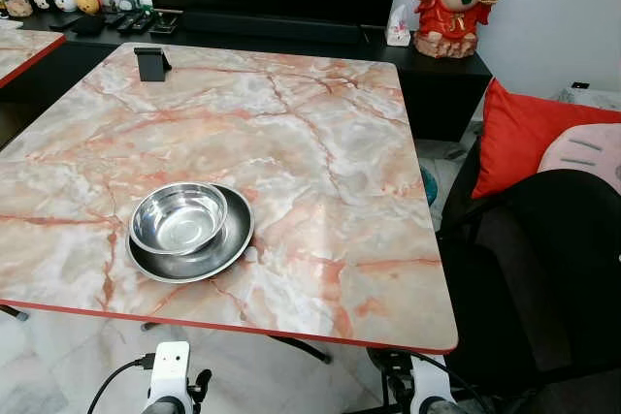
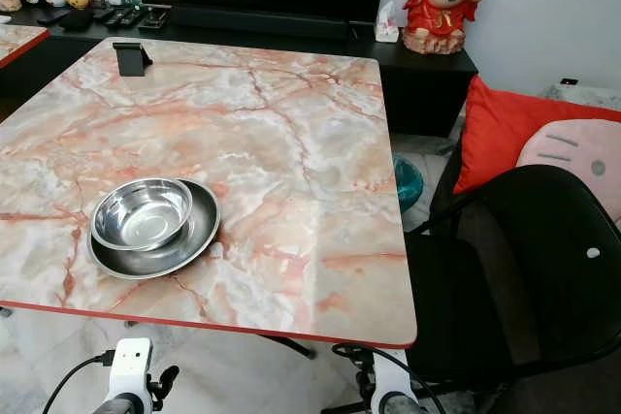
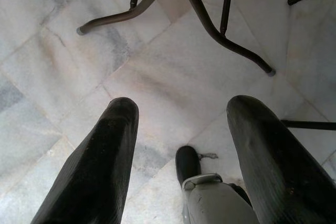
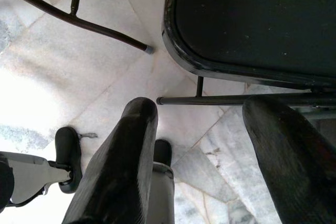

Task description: Setting the table

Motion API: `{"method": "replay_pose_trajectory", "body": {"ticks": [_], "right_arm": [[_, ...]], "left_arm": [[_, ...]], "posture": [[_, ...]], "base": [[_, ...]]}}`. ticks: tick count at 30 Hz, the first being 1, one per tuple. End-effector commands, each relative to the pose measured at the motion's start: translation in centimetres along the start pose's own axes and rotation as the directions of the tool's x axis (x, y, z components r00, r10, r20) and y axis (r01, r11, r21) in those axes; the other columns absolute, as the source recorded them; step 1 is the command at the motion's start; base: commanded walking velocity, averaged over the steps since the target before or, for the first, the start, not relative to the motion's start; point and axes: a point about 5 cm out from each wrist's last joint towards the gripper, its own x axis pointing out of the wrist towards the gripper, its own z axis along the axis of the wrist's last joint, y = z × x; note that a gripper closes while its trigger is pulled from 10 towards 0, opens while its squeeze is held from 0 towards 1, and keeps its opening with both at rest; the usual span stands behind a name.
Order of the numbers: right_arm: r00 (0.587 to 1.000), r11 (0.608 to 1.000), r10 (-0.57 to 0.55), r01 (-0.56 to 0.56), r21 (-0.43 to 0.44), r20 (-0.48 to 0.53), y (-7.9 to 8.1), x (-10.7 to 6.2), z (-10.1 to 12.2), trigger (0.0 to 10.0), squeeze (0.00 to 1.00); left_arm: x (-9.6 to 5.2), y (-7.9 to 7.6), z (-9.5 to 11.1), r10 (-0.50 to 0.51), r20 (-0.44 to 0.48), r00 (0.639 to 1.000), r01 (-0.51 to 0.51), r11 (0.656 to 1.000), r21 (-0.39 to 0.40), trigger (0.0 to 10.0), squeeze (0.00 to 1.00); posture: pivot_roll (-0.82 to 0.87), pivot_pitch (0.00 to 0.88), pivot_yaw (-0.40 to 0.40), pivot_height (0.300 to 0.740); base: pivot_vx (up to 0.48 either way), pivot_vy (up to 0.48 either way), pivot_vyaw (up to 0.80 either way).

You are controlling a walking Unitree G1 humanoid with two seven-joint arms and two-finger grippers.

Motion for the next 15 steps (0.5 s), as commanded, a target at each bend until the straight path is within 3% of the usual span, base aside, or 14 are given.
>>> {"method": "replay_pose_trajectory", "body": {"ticks": [1, 15], "right_arm": [[0.999, 0.976, -0.014, 0.003, 0.216, 0.051, -2.29, -0.28, 0.09, 10.0, 0.00], [0.999, 0.976, -0.014, 0.003, 0.216, 0.051, -2.29, -0.28, 0.09, 10.0, 0.00]], "left_arm": [[0.26, 0.86, 0.25, -0.002, -0.055, 0.998, 0.000, 0.999, -0.044, 10.0, 0.00], [0.26, 0.86, 0.25, -0.002, -0.055, 0.998, 0.000, 0.999, -0.044, 10.0, 0.00]], "posture": [[-0.09, 0.000, 0.034, 0.719], [-0.09, 0.000, 0.034, 0.719]], "base": [[0.000, 0.000, 0.00], [0.000, 0.000, 0.00]]}}
